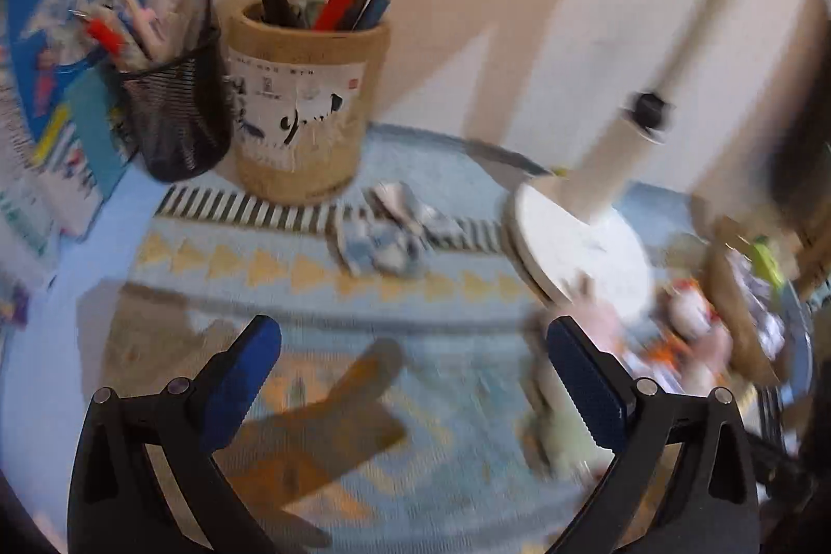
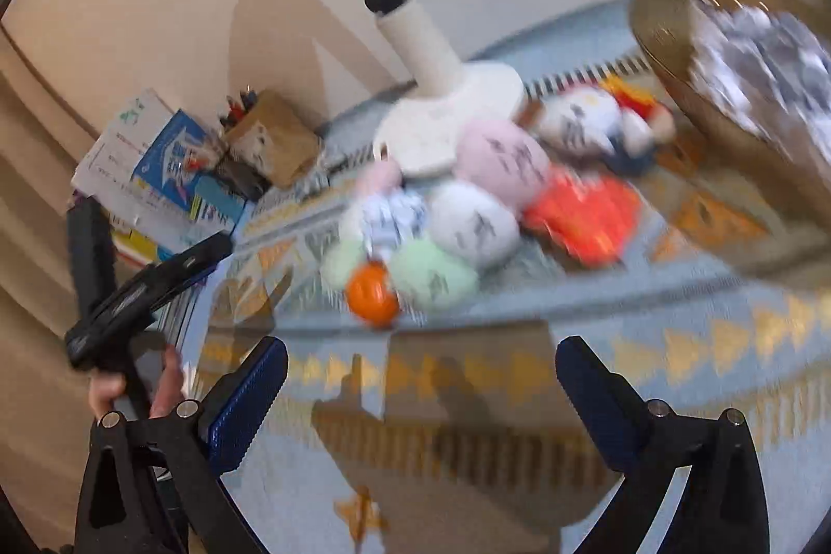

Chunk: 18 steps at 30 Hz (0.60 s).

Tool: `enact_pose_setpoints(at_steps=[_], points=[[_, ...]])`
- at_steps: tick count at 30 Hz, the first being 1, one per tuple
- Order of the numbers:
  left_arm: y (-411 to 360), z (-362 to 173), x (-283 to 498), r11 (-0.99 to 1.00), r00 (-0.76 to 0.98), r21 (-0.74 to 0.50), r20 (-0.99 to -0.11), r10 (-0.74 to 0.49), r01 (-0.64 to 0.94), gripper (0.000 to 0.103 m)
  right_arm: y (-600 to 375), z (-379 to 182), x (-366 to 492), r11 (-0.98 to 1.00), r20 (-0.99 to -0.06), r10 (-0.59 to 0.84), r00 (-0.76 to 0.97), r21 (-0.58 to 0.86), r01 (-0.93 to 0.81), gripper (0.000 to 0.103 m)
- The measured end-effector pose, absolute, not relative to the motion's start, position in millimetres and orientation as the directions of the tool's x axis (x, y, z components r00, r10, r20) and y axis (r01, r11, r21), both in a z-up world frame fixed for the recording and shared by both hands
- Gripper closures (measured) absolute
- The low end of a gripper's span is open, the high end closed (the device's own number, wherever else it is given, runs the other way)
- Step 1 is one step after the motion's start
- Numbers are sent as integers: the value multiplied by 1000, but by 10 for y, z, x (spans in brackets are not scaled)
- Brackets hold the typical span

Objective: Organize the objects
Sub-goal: 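Grasp the plaid scrunchie with left gripper while right grasps a stacked plush toy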

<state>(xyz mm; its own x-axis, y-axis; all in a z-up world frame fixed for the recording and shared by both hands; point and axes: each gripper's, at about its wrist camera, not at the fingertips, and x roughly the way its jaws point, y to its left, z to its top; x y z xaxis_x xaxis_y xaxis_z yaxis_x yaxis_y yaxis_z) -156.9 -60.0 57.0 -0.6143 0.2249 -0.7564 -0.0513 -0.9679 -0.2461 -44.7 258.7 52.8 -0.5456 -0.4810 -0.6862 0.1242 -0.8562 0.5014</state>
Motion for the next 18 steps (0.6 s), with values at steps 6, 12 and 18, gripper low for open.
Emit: enact_pose_setpoints(at_steps=[6, 12, 18], points=[[-464, 218, -2153, -985, -577, -173, -804, 143, -3, 24, 2638, 151, -862, -777, -658, -542, -523, 630, 14, 16], [-234, 184, -2187, -995, -614, -71, -783, 100, -71, 74, 2645, 86, -954, -771, -637, -546, -544, 637, 28, 29], [-113, 295, -1866, -980, -631, -81, -755, 179, -181, 82, 2622, 57, -896, -778, -629, -538, -562, 627, 43, 62]])
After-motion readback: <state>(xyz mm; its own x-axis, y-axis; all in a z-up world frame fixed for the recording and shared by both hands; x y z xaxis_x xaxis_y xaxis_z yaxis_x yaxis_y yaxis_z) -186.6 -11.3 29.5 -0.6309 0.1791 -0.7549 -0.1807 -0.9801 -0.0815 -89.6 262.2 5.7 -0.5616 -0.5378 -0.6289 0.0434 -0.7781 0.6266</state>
